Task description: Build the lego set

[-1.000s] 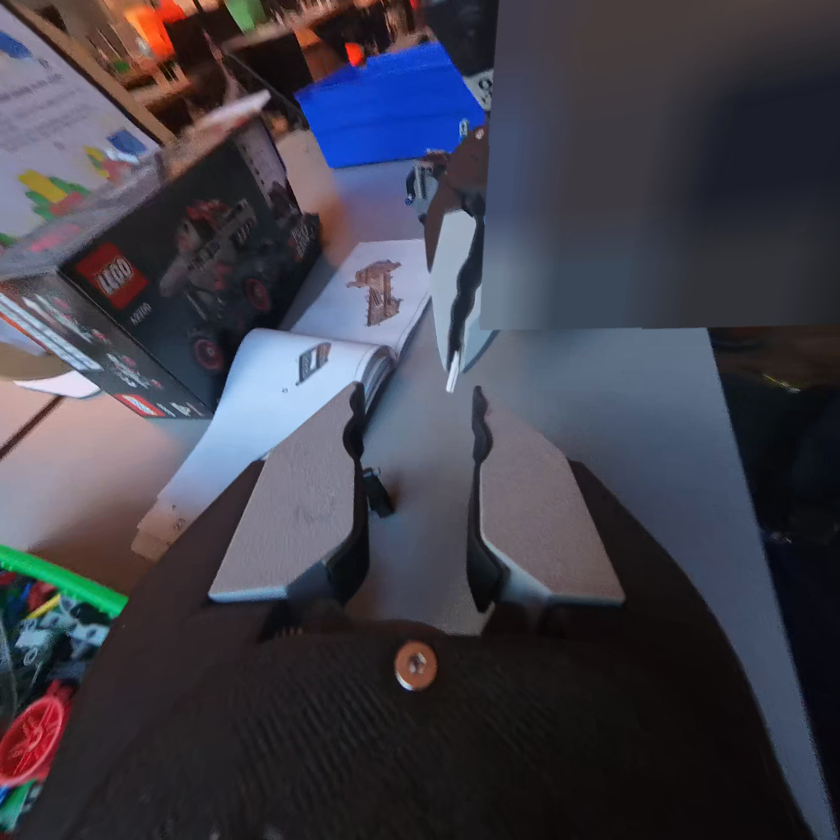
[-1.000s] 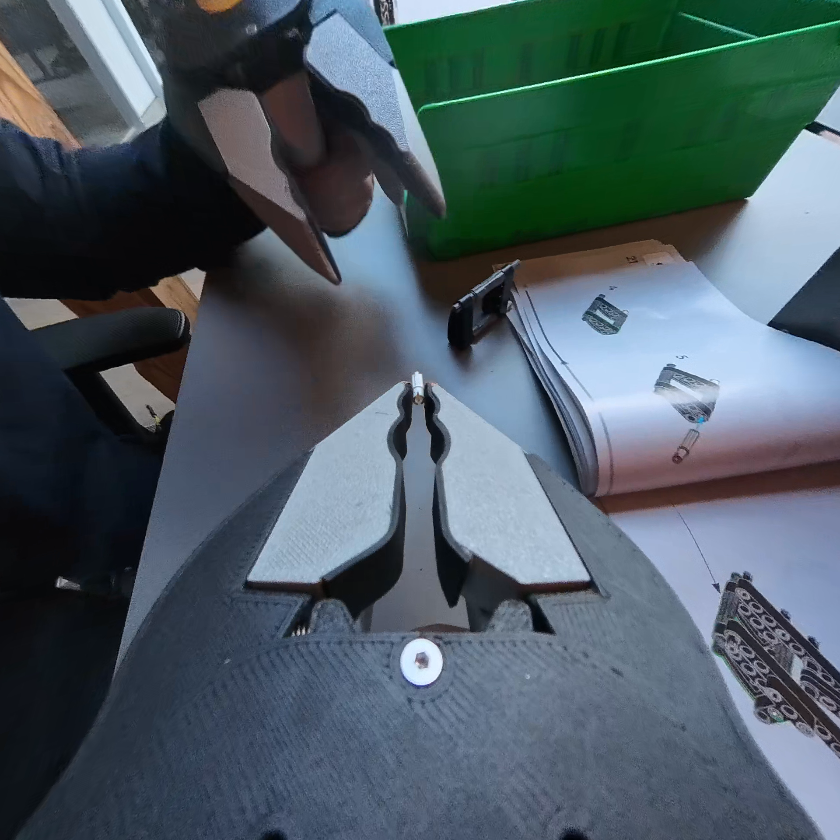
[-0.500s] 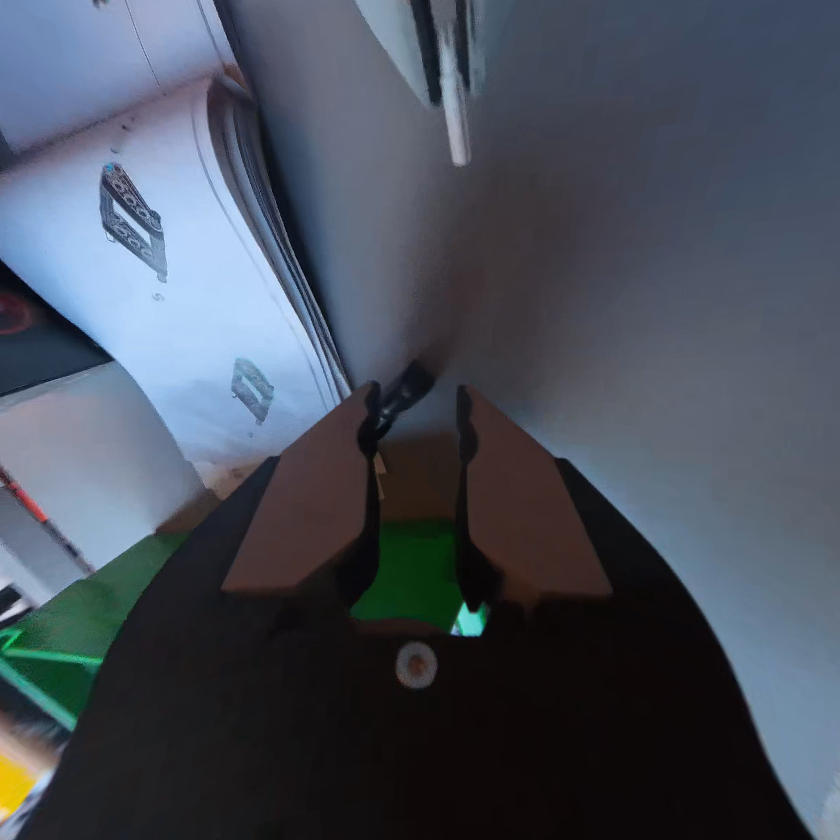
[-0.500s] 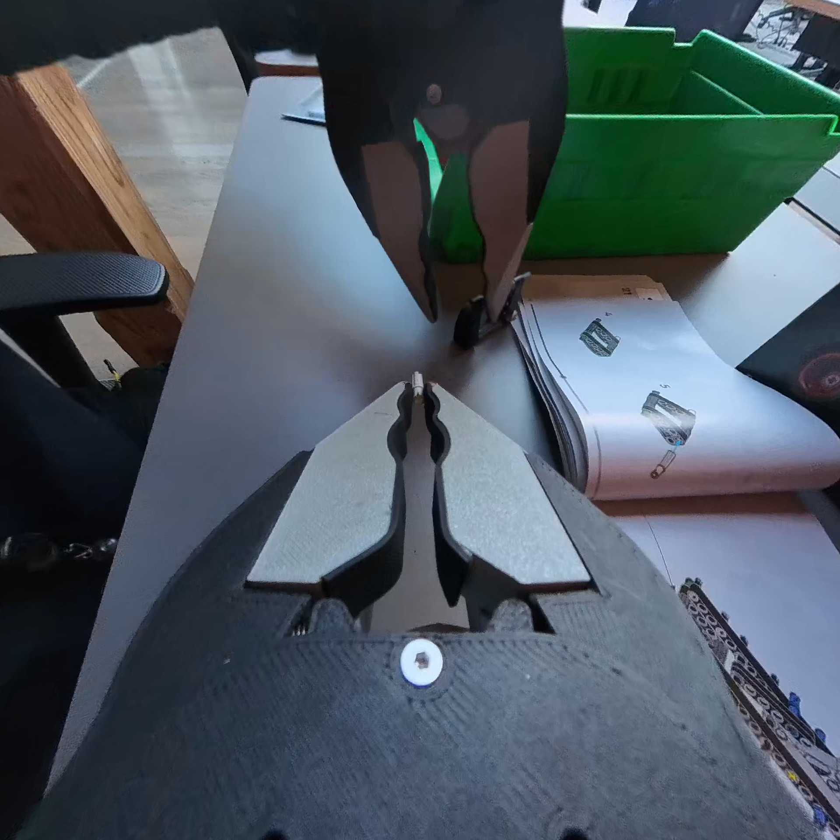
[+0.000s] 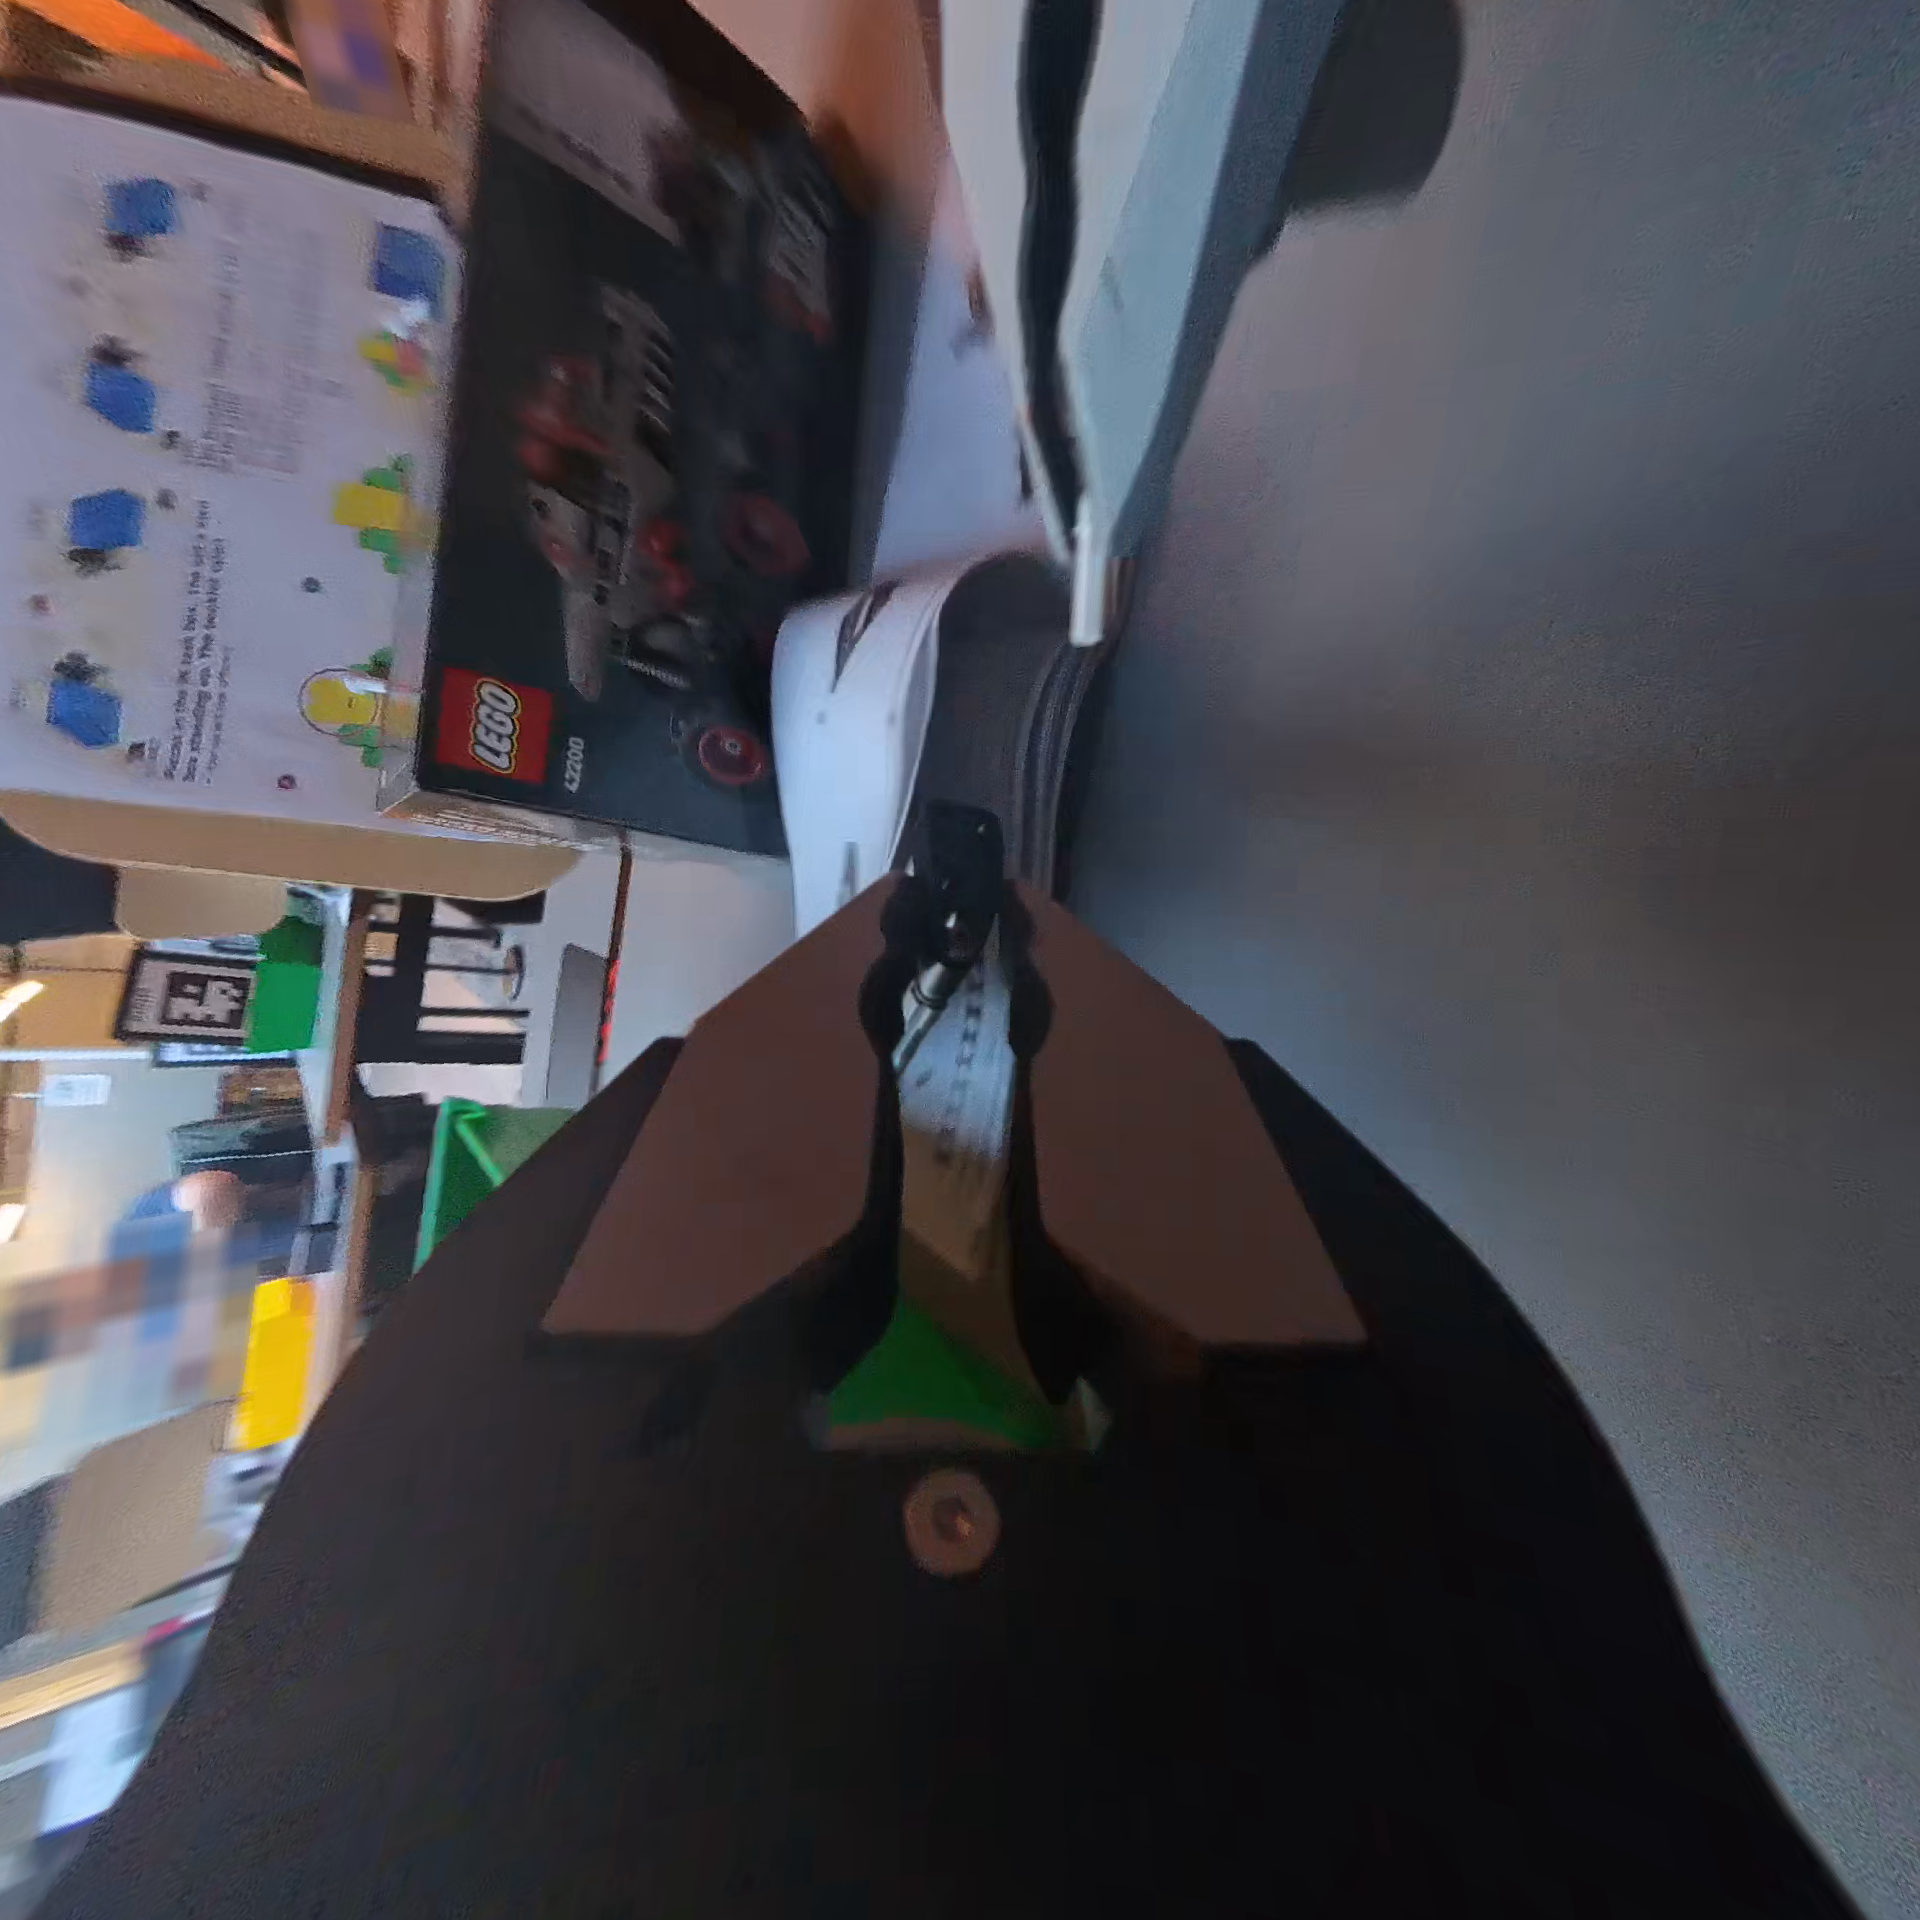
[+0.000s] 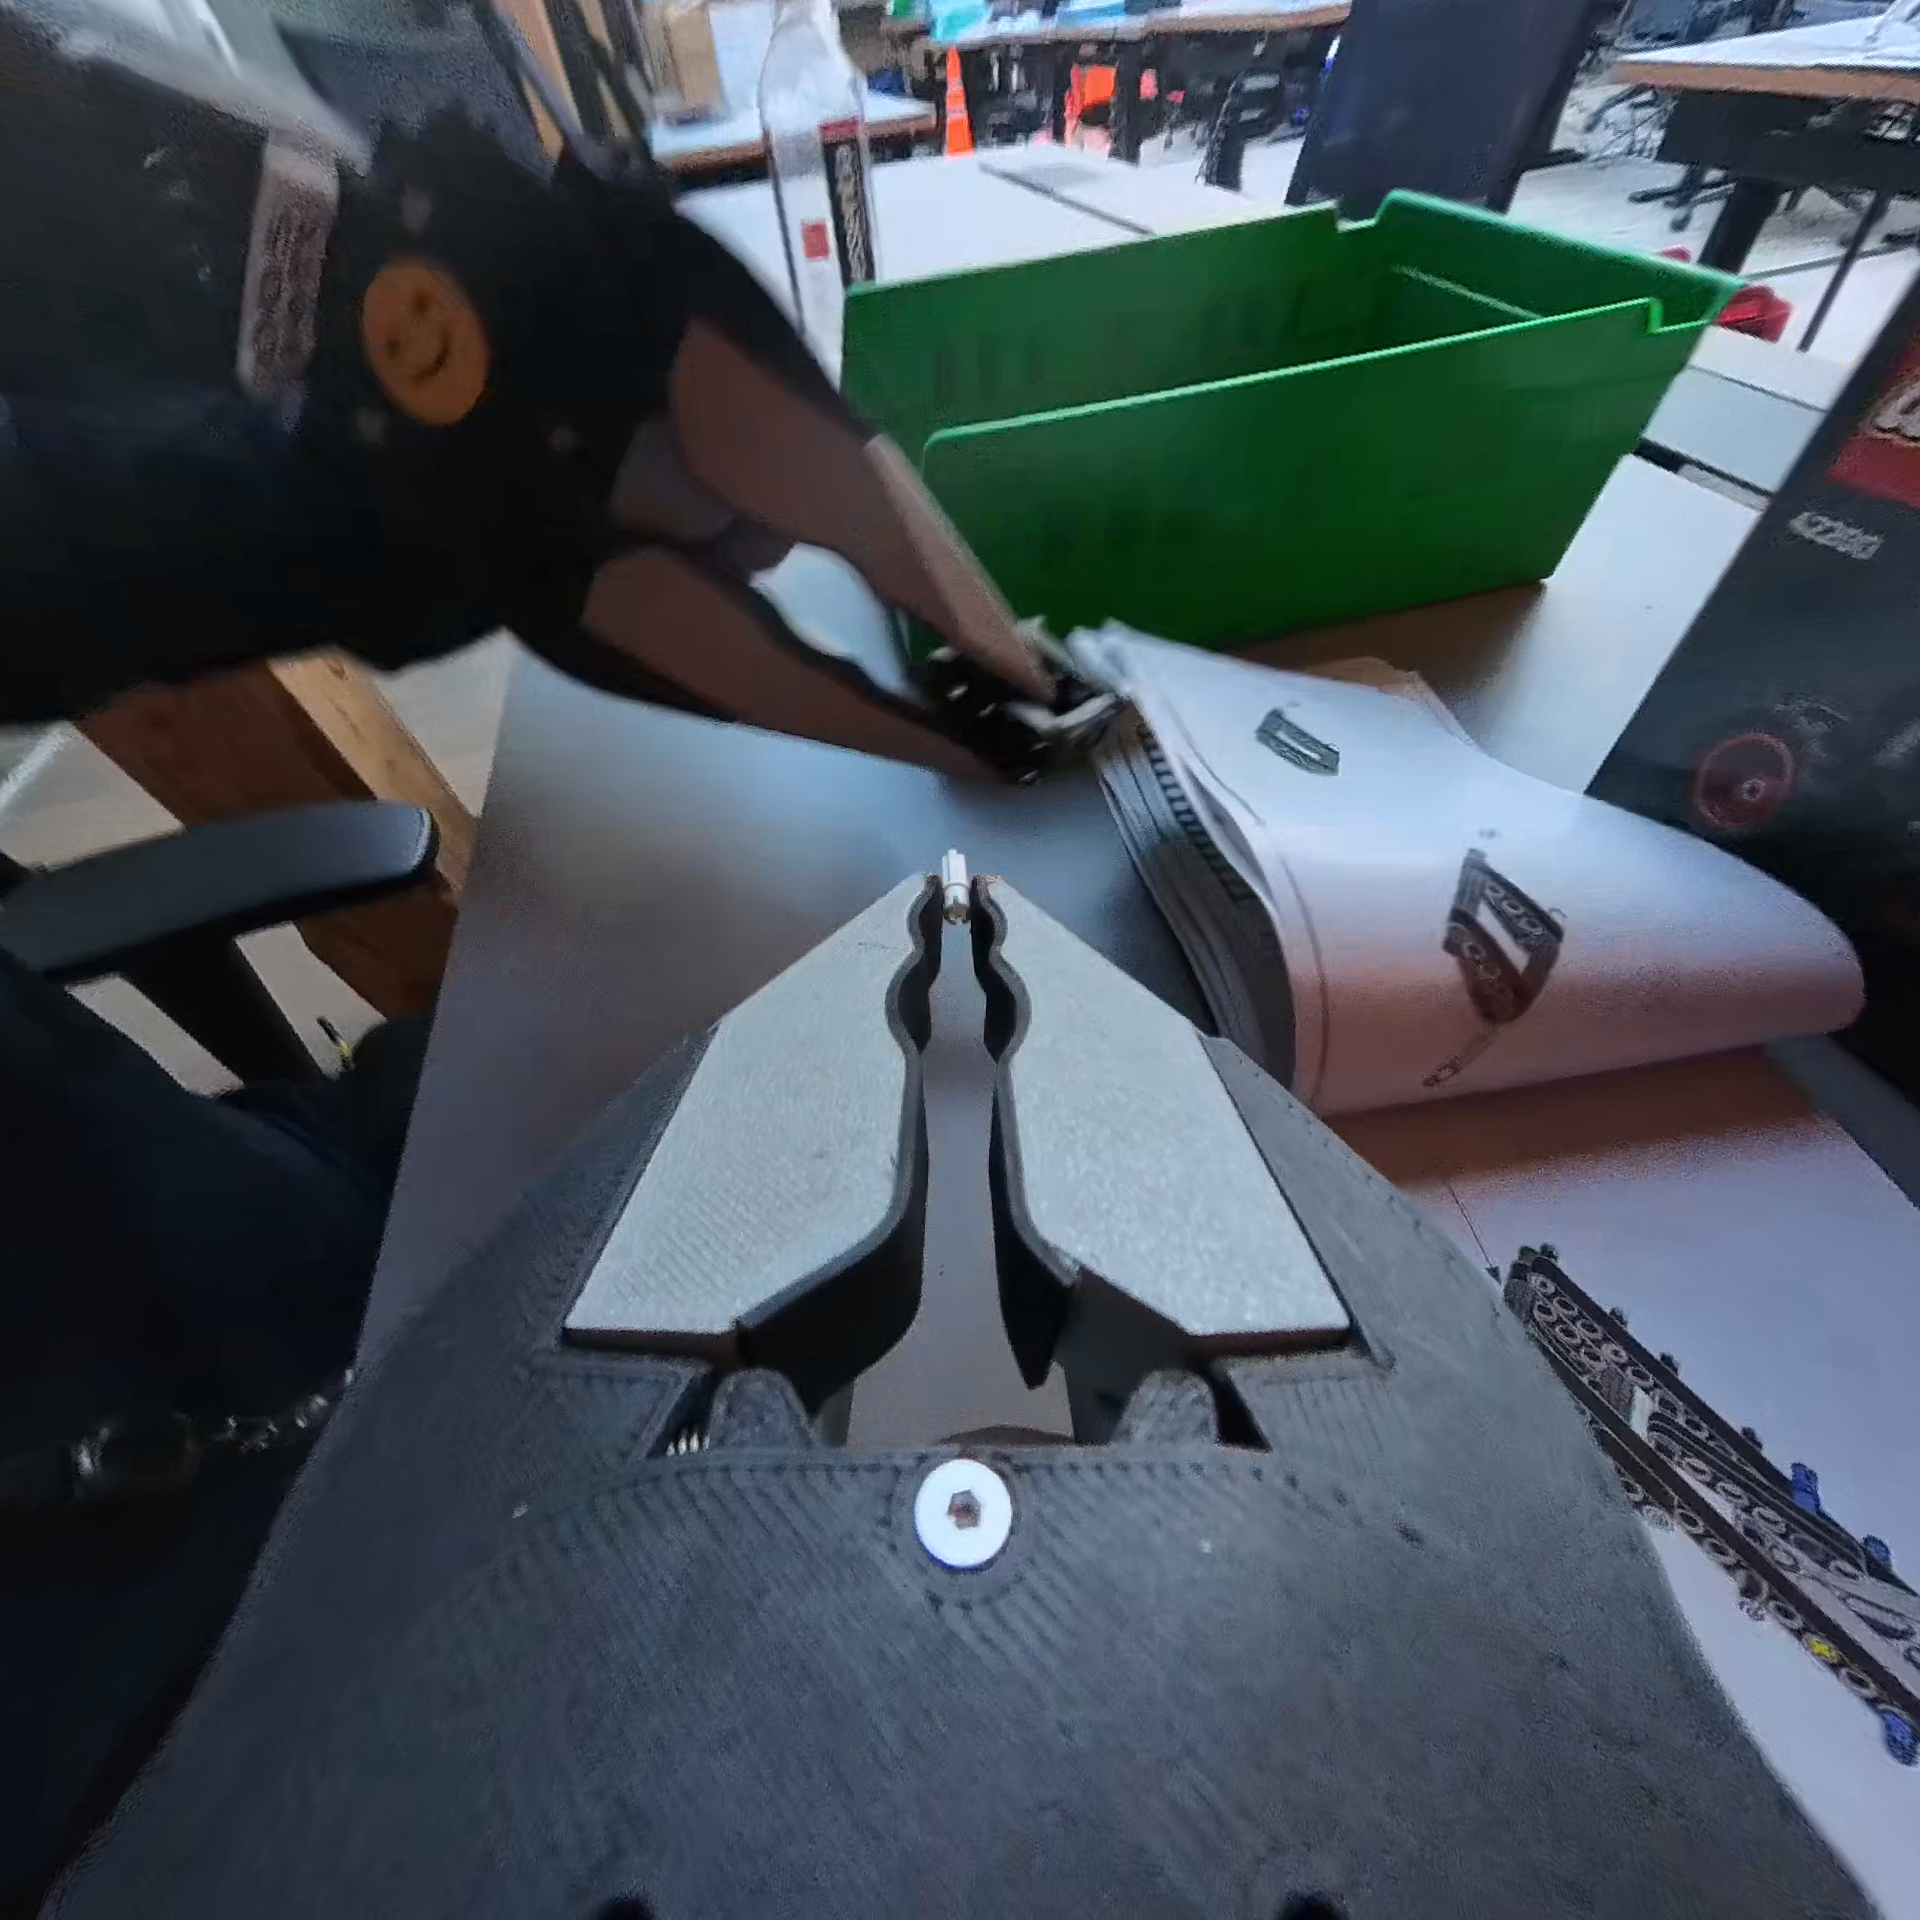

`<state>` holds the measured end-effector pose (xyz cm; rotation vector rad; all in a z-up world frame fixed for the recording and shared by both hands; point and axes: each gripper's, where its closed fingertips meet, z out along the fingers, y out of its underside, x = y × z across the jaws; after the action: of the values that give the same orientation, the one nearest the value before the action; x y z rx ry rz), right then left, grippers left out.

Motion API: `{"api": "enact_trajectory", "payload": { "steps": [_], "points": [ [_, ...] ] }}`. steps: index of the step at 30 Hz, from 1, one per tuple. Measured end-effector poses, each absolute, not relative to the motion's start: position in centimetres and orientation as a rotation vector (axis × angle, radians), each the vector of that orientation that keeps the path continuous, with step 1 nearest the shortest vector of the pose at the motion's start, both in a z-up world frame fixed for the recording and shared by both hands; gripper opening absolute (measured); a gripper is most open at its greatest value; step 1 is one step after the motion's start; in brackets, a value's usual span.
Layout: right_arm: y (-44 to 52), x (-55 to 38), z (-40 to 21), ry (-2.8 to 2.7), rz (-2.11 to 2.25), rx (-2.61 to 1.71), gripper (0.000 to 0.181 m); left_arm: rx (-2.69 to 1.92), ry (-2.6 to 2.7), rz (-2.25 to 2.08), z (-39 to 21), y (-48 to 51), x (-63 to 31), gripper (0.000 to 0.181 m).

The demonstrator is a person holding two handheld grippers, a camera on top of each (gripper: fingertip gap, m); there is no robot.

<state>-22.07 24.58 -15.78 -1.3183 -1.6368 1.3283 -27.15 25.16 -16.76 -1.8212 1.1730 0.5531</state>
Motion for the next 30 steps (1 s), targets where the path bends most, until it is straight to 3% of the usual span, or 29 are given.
{"api": "enact_trajectory", "payload": {
  "steps": [1,16,30],
  "points": [
    [24.8,-22.0,-15.5,-1.609,1.355,-1.334,0.002,-1.808,1.111,0.500,-16.8,24.7,-26.5,0.013],
    [23.2,-22.9,-15.6,-1.632,1.279,-1.297,0.002,-1.659,0.793,0.188,-17.6,23.2,-24.2,0.012],
    [23.1,-23.1,-16.3,-1.665,1.070,-1.260,0.002,-1.703,0.751,0.187,-17.8,23.2,-24.8,0.012]
  ]
}}
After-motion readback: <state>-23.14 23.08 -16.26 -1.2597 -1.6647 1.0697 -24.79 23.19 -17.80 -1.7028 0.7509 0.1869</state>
